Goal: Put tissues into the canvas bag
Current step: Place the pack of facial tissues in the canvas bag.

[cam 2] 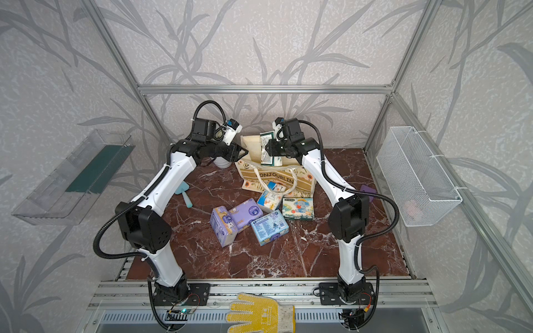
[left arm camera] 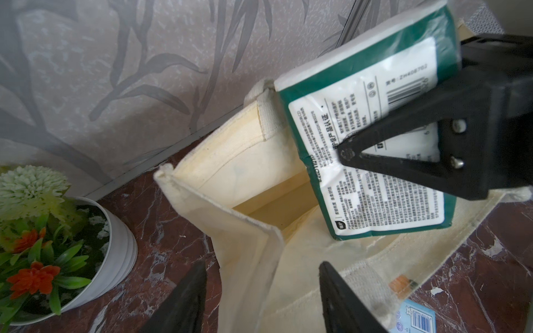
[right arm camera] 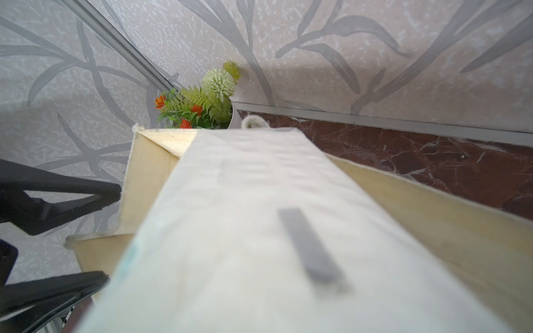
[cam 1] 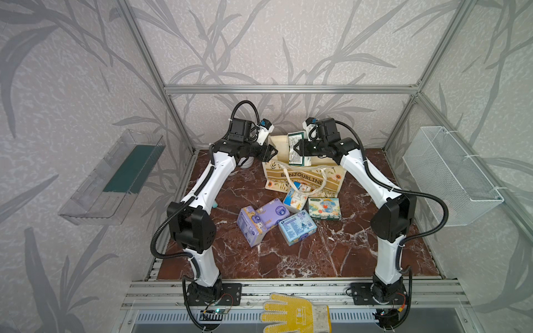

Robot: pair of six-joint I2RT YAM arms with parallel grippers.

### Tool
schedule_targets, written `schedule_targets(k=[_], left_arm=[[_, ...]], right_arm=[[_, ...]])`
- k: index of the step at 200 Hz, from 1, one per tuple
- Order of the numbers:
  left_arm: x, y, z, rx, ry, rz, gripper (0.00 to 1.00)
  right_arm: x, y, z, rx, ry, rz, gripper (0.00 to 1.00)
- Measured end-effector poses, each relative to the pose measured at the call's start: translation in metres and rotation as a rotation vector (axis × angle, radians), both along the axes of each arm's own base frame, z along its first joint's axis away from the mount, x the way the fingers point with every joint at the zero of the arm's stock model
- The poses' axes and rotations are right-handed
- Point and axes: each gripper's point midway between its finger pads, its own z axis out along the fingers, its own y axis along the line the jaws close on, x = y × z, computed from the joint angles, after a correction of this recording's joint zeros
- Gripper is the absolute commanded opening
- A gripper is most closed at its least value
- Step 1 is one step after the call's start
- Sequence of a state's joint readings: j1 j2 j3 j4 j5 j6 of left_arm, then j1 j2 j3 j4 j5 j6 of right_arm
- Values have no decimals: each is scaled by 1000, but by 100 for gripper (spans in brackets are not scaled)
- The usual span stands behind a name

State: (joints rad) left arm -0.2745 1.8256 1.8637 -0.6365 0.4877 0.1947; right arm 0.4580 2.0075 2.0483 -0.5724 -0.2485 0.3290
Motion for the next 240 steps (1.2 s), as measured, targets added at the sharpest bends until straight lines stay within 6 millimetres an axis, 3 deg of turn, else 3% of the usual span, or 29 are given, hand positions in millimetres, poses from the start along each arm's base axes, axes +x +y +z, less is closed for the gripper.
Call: schedule_targets(k=[12, 39, 73, 138, 211, 240], left_arm=[[2, 2, -6, 17, 16, 10, 49], [15, 2, -17, 40, 40, 31, 25], [27, -4, -14, 40, 39, 55, 0], [37, -10, 1, -80, 83, 153, 0], [45, -25, 21, -215, 91, 215, 0], [47, -38, 23, -256, 71, 200, 0]], right_arm=[[0, 0, -1, 2, 3, 2, 36], [-2, 3, -1, 8, 10, 5, 36], [-11, 16, -2, 18, 21, 28, 36], [-19, 17, -12, 13, 55, 23, 37], [-25, 1, 20, 14, -15, -32, 40], [-22, -1, 21, -7, -36, -60, 40]])
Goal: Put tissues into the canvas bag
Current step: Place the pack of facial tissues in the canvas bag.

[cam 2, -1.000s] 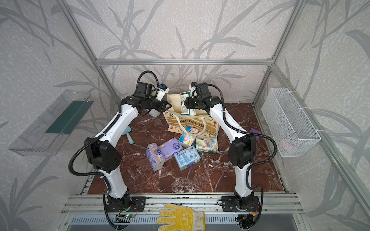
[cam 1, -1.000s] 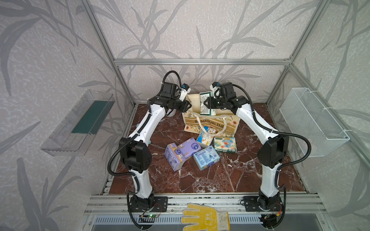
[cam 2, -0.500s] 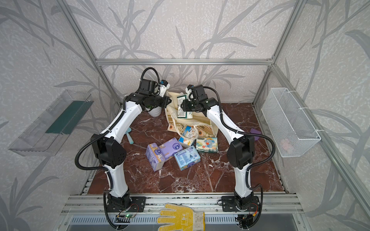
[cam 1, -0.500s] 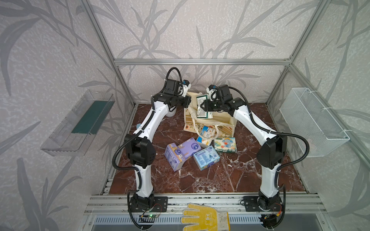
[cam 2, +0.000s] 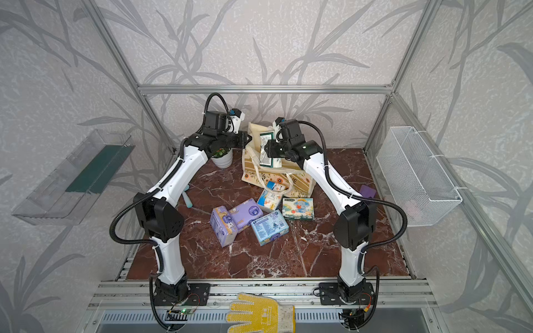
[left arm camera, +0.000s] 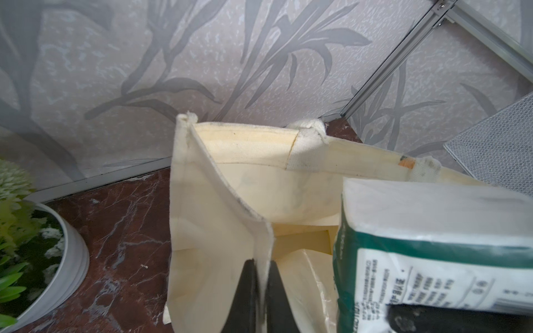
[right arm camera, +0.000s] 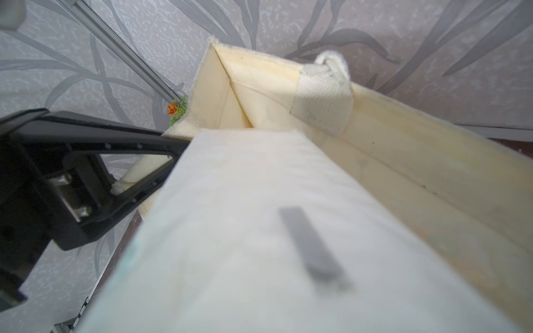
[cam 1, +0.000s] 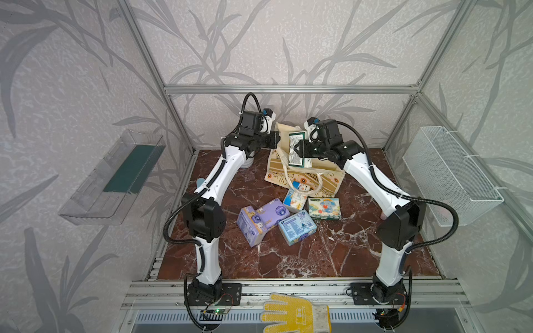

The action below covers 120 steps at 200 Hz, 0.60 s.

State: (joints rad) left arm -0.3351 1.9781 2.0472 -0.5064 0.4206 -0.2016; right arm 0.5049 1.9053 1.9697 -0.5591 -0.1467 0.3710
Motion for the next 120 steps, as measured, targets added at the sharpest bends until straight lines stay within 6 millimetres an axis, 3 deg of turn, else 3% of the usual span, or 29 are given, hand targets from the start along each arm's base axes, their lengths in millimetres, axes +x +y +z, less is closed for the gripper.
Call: schedule_targets(k=[53, 120], left_arm=[[-12, -9, -18, -5, 27, -39, 0], [-29, -19, -14, -30, 43, -132, 0]], right_arm=[[15, -15, -1, -110, -68, -92, 40], [29, -19, -3, -244, -176, -94, 39]])
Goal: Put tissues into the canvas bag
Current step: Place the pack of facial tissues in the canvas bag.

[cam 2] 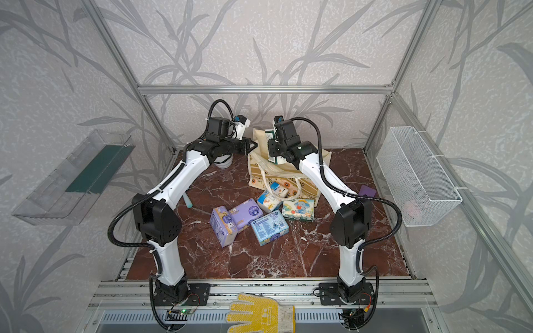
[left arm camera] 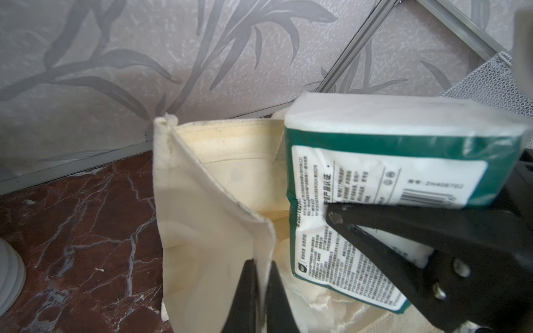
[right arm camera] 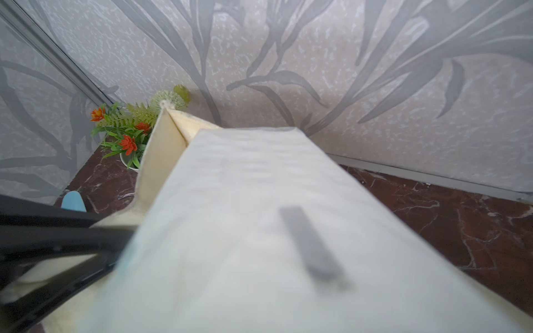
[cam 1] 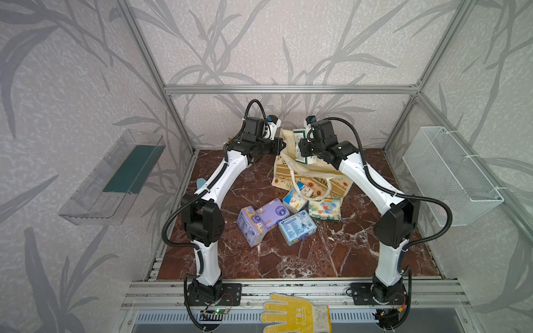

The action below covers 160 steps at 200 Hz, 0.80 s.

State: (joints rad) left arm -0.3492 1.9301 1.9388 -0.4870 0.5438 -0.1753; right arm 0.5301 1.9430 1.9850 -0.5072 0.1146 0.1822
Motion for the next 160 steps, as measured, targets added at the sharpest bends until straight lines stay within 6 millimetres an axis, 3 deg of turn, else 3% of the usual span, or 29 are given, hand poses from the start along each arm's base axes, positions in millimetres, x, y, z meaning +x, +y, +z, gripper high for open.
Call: schedule_targets(k=[57, 117, 160], left_arm=[[-7, 1, 12, -29, 45, 4, 0], [-2, 3, 14, -92, 50, 44, 0], [-14, 10, 12, -127, -9, 59, 0]], right_arm=[[-18, 30, -18, -141, -32, 147, 38], [-30, 24, -55, -217, 64, 189, 39], [-41, 27, -73, -161, 172, 240, 42]])
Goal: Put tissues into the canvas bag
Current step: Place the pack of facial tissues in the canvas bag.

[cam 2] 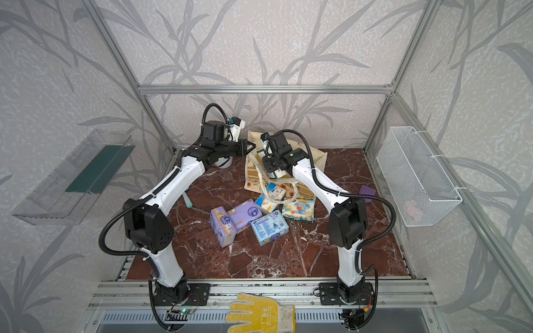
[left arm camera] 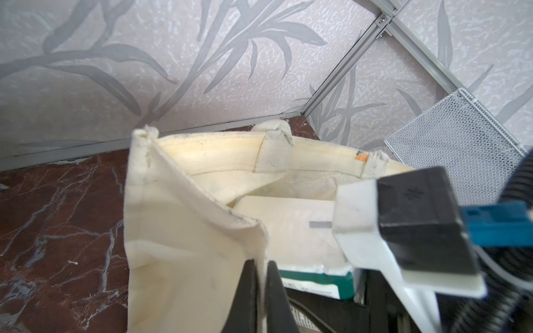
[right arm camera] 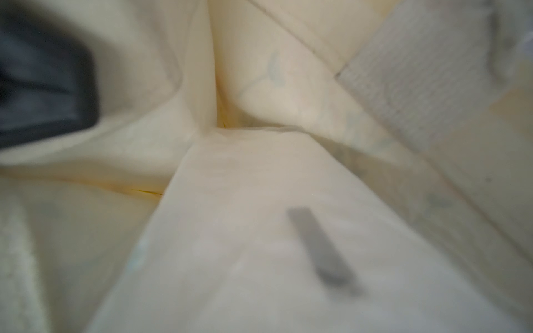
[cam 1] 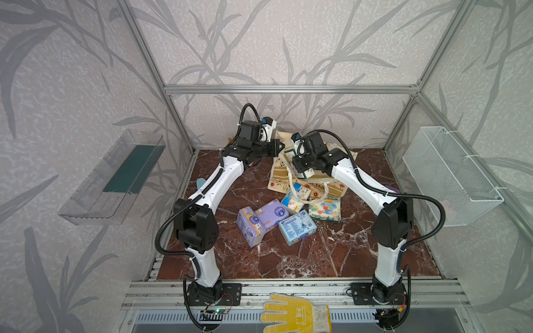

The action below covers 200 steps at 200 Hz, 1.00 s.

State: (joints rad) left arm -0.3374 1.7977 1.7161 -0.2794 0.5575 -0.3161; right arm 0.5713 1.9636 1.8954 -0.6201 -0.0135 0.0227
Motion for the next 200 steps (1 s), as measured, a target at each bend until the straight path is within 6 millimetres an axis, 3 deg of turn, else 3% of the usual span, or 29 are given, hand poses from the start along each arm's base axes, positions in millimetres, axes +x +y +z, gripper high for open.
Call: schedule_targets(k=[30, 65, 109, 155, 200], left_arm=[[1, -3, 12, -28, -62, -13, 0], [-4, -2, 9, -46, -109, -19, 0], [-13, -5, 18, -81, -184, -43, 0], [-21, -7, 23, -101, -221, -56, 0], [-26, -8, 33, -120, -236, -68, 0]], right_arm=[[0, 0, -17, 59, 105, -13, 46], [3, -4, -36, 116, 215, -67, 47], [12, -14, -40, 249, 324, -160, 49], [26, -11, -58, 291, 389, -241, 52], [36, -26, -59, 341, 418, -326, 53]])
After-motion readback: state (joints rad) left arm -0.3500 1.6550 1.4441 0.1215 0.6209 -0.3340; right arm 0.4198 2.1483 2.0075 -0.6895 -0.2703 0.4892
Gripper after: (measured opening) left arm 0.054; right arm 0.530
